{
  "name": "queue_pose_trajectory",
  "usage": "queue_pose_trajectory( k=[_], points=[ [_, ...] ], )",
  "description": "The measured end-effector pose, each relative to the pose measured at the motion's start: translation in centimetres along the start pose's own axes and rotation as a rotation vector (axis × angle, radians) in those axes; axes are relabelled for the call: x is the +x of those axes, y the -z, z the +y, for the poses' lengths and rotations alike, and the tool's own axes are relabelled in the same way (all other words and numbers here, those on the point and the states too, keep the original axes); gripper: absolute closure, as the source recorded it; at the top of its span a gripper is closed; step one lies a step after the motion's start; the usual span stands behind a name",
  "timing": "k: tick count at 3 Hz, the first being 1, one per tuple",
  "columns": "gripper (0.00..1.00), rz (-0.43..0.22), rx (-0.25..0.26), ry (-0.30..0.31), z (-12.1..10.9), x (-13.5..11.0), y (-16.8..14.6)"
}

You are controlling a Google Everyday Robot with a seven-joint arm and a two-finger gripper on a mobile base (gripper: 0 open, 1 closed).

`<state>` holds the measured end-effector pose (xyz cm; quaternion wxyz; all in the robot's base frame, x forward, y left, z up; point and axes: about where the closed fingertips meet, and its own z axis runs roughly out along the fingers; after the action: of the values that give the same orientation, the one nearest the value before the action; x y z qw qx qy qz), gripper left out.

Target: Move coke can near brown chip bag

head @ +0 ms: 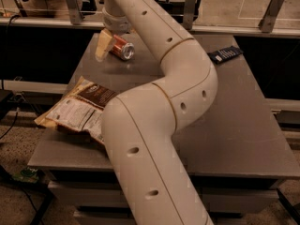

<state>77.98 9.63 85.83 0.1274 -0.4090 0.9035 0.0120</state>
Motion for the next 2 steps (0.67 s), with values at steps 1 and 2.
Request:
queue_pose_trajectory(
  k=[1,2],
  points=[
    [0.25,-0.001,0.003,-0.017,-0.47,-0.22,-0.83],
    [0.48,-0.013,0.004,-0.017,-0.84,-0.38,-0.99]
  ],
)
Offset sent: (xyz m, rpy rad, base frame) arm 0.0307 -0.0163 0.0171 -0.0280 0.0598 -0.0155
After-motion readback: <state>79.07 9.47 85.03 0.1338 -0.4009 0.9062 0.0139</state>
